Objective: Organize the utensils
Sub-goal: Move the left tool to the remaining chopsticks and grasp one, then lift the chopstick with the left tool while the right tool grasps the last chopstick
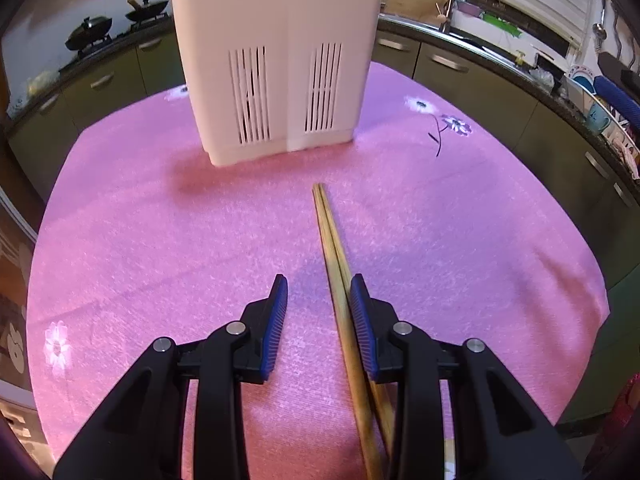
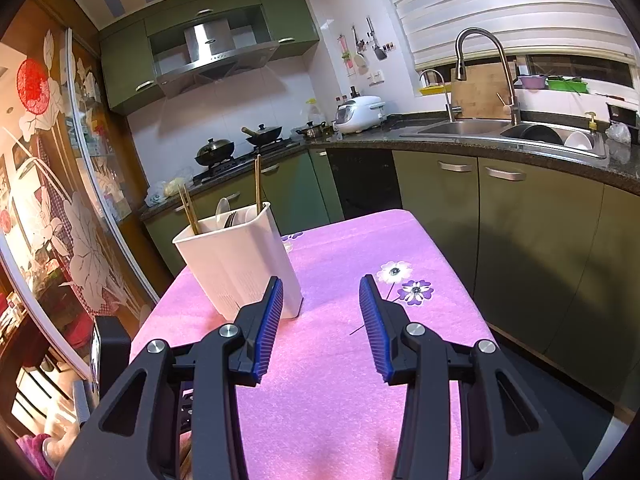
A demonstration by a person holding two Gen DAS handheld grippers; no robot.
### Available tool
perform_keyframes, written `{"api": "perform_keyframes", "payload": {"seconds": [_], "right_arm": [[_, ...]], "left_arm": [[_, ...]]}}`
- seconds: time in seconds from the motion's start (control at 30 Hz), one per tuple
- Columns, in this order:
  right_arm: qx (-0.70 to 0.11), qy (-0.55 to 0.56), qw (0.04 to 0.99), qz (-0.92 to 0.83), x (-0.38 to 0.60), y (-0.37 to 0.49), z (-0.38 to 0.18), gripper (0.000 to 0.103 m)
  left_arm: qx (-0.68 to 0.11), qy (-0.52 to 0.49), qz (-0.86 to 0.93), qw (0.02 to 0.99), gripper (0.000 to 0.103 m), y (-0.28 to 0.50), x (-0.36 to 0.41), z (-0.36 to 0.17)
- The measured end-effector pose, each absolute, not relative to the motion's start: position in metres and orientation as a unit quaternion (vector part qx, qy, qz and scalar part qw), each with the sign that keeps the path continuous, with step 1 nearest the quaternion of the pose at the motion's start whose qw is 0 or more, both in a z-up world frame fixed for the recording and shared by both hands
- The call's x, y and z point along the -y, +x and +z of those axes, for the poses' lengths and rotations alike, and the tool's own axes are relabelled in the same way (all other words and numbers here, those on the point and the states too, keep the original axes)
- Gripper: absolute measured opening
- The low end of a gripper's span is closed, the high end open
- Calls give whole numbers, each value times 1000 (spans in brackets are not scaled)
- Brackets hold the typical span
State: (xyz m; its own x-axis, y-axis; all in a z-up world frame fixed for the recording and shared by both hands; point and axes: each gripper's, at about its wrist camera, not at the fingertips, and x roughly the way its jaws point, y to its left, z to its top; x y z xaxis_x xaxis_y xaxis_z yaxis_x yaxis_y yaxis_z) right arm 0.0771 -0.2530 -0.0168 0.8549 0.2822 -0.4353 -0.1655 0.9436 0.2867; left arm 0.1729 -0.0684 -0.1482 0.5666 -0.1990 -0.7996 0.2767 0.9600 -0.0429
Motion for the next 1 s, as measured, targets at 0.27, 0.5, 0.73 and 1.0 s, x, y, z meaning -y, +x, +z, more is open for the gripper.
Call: {"api": "perform_keyframes", "payload": {"seconds": [0.27, 0.5, 0.73, 1.0], "right_arm": [[-246, 120, 955, 117, 251, 78, -19, 40], [-248, 120, 954, 116, 249, 79, -21, 40], [-260, 89, 956, 101, 230, 80, -25, 40], [-348, 38, 926, 140, 171, 111, -52, 45]], "left_arm": [[-458, 32, -123, 880, 32, 184, 65, -150], [-464, 40, -128, 876, 30, 187, 70, -152], [-464, 51, -122, 876, 8, 199, 70, -152], [-444, 12, -147, 884, 6, 194, 49, -141]]}}
